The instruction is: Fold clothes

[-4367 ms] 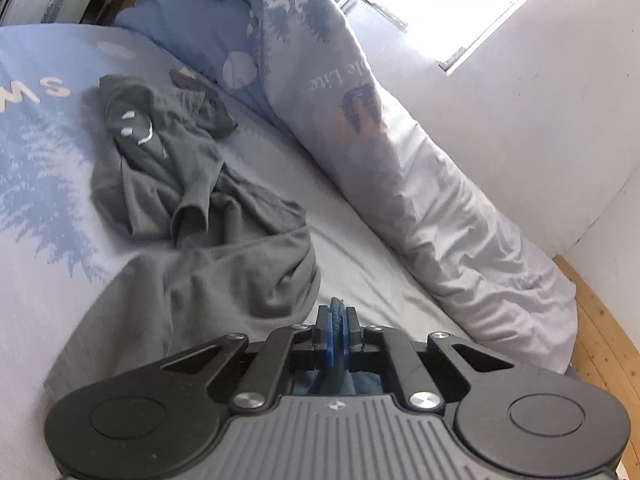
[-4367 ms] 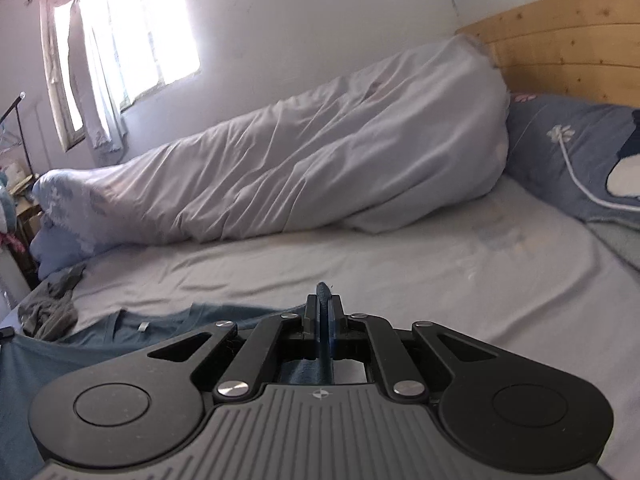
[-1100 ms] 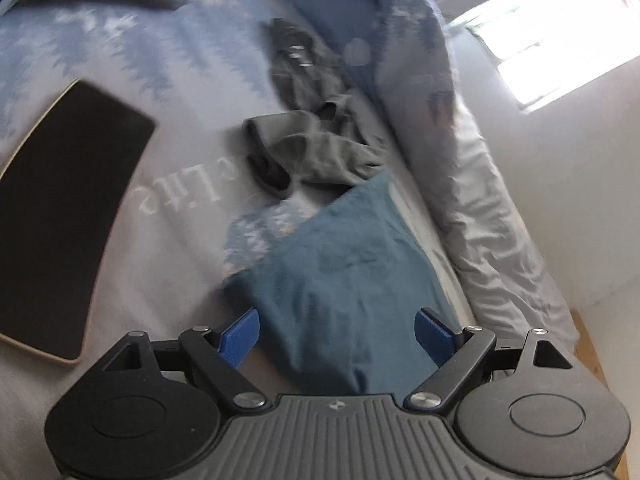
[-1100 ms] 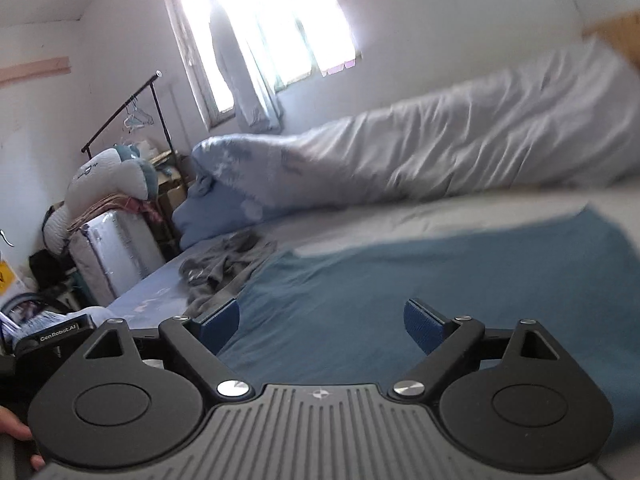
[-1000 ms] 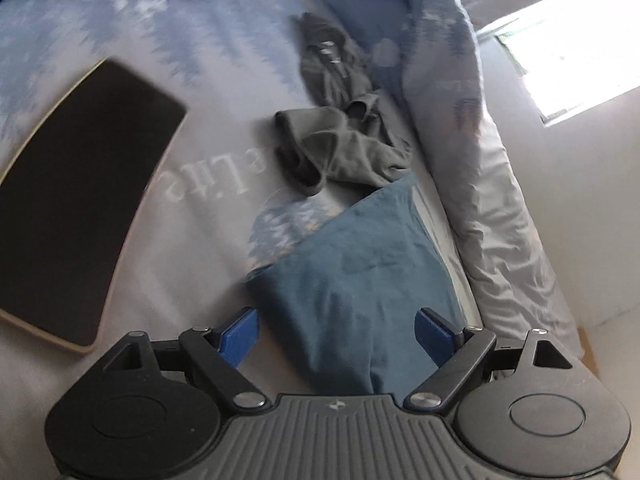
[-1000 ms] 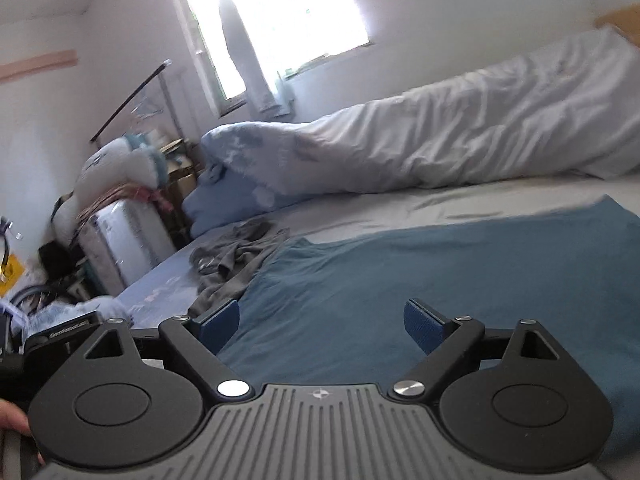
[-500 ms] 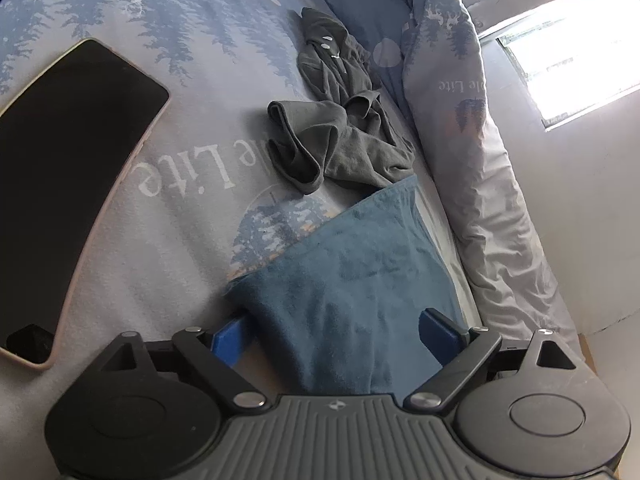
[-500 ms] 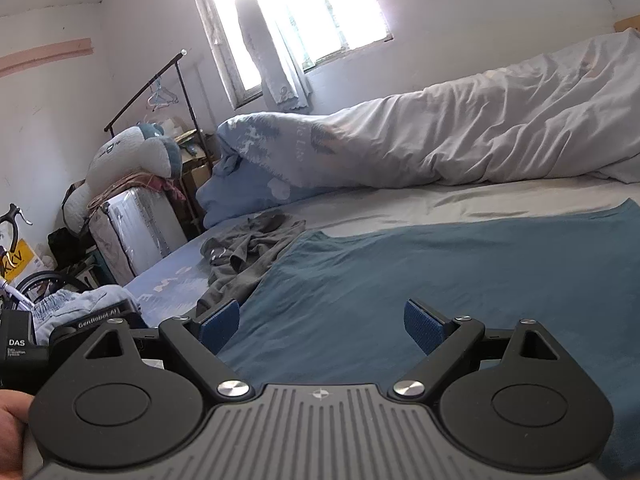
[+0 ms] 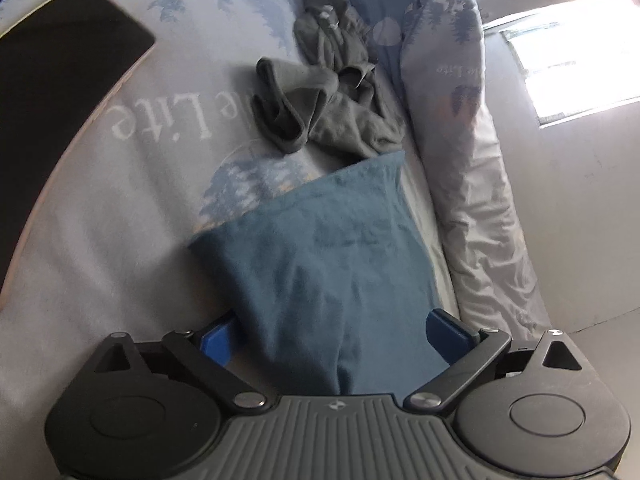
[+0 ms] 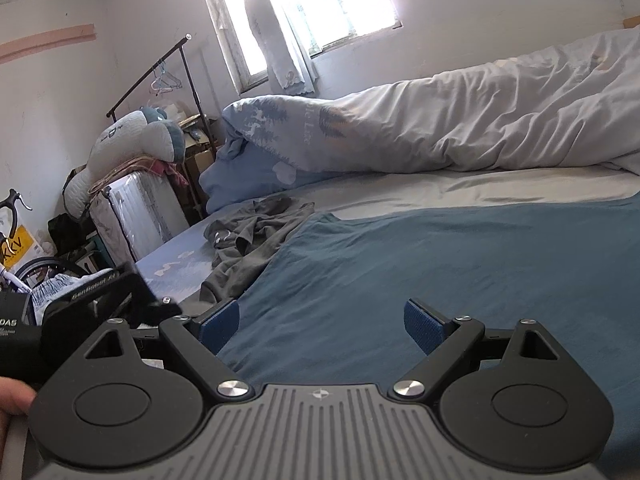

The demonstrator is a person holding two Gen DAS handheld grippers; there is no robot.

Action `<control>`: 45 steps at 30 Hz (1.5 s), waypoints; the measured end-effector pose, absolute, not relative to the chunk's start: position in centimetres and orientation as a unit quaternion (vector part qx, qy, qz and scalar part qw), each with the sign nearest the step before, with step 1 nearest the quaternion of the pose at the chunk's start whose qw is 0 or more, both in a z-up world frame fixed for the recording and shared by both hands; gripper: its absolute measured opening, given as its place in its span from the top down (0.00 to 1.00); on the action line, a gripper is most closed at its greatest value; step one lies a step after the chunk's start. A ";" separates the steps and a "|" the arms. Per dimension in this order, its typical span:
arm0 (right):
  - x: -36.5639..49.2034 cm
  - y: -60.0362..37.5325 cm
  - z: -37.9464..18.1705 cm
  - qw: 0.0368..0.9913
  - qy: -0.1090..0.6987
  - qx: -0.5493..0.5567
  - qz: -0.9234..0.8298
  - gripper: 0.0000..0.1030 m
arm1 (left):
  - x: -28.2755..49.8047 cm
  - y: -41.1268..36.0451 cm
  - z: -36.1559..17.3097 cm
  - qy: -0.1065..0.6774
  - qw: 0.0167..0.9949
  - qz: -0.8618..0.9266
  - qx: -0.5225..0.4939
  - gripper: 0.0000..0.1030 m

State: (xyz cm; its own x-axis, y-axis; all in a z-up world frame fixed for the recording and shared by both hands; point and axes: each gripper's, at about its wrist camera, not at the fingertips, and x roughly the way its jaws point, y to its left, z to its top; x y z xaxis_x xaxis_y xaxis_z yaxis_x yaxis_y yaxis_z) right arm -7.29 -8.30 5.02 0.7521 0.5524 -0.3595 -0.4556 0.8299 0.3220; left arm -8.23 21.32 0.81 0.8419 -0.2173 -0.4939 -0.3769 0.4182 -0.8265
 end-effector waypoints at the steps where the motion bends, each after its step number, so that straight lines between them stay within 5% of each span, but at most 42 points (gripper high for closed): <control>1: -7.3 -8.1 5.0 0.930 0.225 0.105 0.272 0.11 | -8.2 21.4 0.8 0.268 0.801 0.050 -0.532 0.06; 5: -7.3 -7.5 4.7 0.928 0.227 0.095 0.278 0.11 | -8.3 22.3 0.8 0.263 0.804 0.054 -0.531 0.17; 9: -7.5 -6.5 4.6 0.927 0.227 0.076 0.288 0.11 | -8.4 23.2 0.9 0.270 0.801 0.060 -0.531 0.40; 16: -8.7 -3.4 3.9 0.924 0.213 0.009 0.318 0.11 | -8.5 24.0 1.1 0.282 0.803 0.062 -0.521 0.58; 18: -9.2 -2.5 3.7 0.921 0.208 -0.012 0.328 0.11 | -8.4 24.1 1.0 0.289 0.805 0.066 -0.514 0.78; 22: -10.5 -0.5 3.1 0.917 0.190 -0.074 0.344 0.11 | -8.8 24.5 1.1 0.288 0.807 0.064 -0.511 0.95; 32: -12.4 4.0 0.1 0.912 0.152 -0.235 0.300 0.12 | -9.1 25.1 2.5 0.272 0.817 0.033 -0.507 1.00; 45: -10.1 -2.0 -1.0 0.921 0.180 -0.293 0.186 0.12 | -8.7 26.3 3.2 0.258 0.815 0.022 -0.518 1.00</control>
